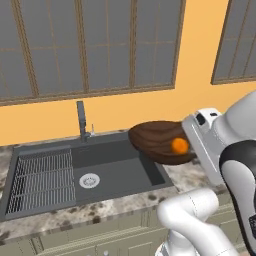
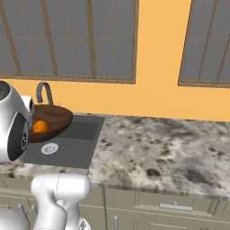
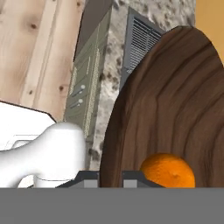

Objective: Pick the tangerine from the cabinet and place it in the bowl. Then pick the bowl and place it in the sink. Then turn on the sink facuet.

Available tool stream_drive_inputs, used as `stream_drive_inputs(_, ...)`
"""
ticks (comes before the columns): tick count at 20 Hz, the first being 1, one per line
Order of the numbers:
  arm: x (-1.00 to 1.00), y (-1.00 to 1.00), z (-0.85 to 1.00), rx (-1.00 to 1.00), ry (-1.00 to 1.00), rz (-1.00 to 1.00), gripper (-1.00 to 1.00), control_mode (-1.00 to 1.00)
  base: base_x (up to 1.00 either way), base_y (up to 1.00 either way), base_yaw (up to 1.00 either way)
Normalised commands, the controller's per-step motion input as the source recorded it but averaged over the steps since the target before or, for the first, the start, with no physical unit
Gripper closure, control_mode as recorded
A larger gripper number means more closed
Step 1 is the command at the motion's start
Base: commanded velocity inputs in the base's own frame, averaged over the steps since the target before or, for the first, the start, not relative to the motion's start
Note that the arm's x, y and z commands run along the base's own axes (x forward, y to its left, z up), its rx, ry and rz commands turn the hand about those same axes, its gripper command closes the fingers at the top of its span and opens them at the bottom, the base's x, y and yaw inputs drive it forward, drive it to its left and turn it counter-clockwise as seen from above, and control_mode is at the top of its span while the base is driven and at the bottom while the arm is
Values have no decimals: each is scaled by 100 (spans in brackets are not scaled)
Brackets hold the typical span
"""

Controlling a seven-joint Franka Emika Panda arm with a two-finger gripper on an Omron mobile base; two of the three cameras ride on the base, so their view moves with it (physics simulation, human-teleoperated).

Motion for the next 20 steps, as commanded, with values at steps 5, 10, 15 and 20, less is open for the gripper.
stream_drive_inputs(5, 68, 0, -48, 0, 0, 58, 100, -100, 0, 0, 0)
stream_drive_inputs(10, 73, 0, -48, 0, 0, 43, 100, -100, 0, 0, 0)
stream_drive_inputs(15, 22, 1, -12, 0, 8, 6, 100, -100, 0, 0, 0)
stream_drive_inputs(20, 45, -1, -48, 0, 1, 10, 100, -100, 0, 0, 0)
